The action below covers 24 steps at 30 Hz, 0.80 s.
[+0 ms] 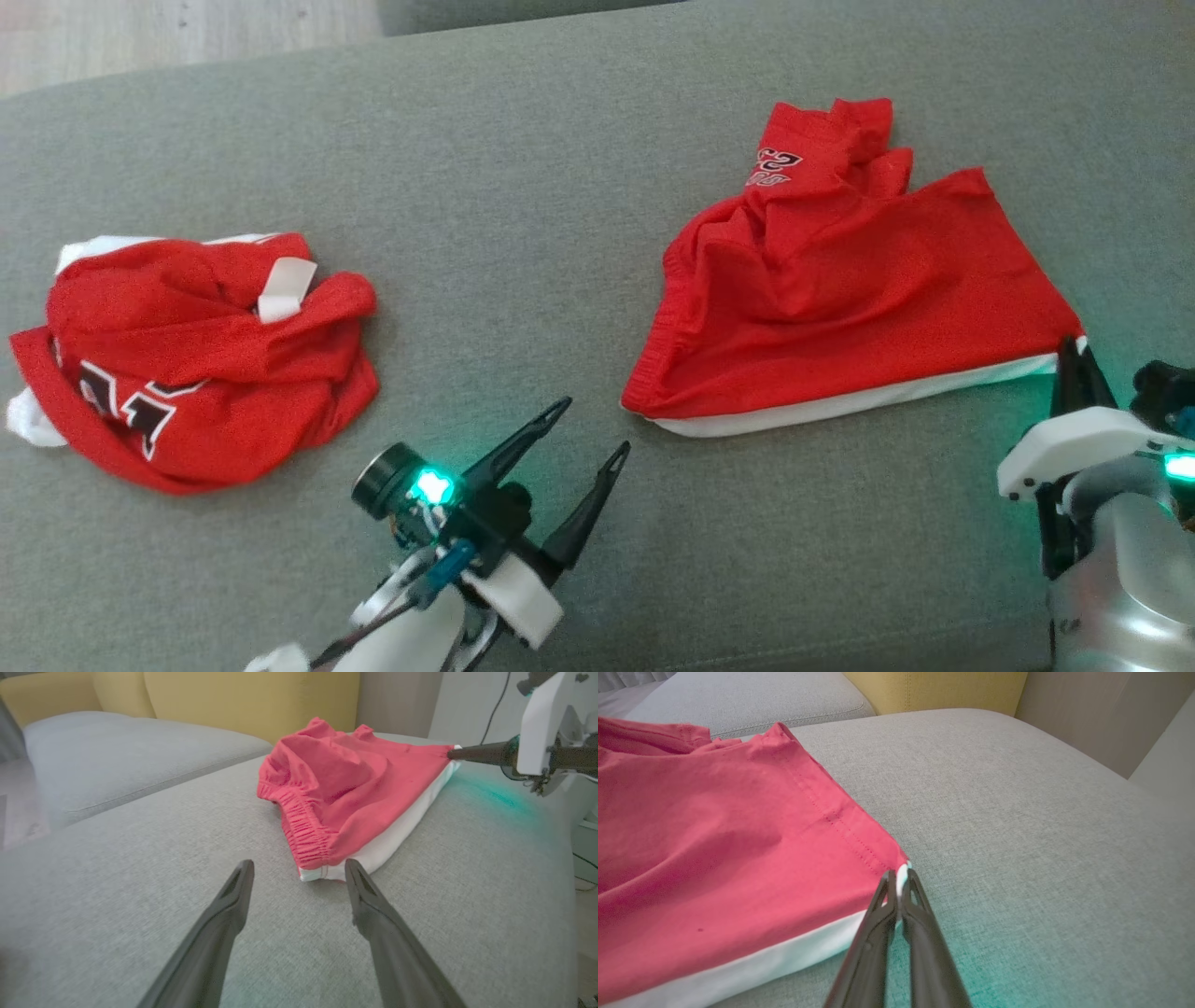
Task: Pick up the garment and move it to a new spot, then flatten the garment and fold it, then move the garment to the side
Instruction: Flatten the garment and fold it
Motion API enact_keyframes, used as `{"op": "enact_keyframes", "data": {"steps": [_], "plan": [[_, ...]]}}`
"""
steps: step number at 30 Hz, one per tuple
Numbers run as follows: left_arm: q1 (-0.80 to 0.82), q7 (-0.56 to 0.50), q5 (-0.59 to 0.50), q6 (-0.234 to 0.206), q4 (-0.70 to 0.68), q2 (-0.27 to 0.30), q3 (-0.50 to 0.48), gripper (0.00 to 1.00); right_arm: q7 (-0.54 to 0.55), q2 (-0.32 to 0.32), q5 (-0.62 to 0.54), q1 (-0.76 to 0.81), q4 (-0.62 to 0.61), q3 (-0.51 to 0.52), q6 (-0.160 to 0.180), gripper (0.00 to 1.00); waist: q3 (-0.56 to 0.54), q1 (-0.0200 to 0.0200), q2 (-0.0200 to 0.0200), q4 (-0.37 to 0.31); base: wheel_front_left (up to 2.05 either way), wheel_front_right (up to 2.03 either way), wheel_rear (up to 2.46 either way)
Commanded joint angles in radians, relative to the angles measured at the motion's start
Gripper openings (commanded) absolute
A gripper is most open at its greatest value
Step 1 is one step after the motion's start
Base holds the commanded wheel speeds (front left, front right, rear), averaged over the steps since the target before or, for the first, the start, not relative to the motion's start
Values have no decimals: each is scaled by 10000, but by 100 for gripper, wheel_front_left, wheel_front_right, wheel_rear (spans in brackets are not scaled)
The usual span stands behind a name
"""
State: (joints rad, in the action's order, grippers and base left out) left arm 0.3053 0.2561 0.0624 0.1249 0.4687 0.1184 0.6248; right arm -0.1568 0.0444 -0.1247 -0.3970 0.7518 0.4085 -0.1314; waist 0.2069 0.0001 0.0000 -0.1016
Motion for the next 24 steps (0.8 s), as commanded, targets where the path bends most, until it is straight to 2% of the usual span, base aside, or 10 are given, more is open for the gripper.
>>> {"op": "enact_keyframes", "data": {"steps": [1, 9, 24], "plan": [[676, 14, 116, 49, -42, 107, 105, 100, -8, 59, 116, -229, -310, -361, 7, 0, 97, -1, 0, -101, 0, 0, 0], [1821, 34, 592, 55, 1006, 208, 1523, 100, 14, 59, 369, -362, -304, -759, 7, 0, 346, -1, 0, -348, 0, 0, 0], [2730, 55, 785, -10, 2169, -143, 1877, 100, 102, 58, 661, -404, -551, -1093, 7, 0, 664, -1, 0, -568, 0, 0, 0]]}}
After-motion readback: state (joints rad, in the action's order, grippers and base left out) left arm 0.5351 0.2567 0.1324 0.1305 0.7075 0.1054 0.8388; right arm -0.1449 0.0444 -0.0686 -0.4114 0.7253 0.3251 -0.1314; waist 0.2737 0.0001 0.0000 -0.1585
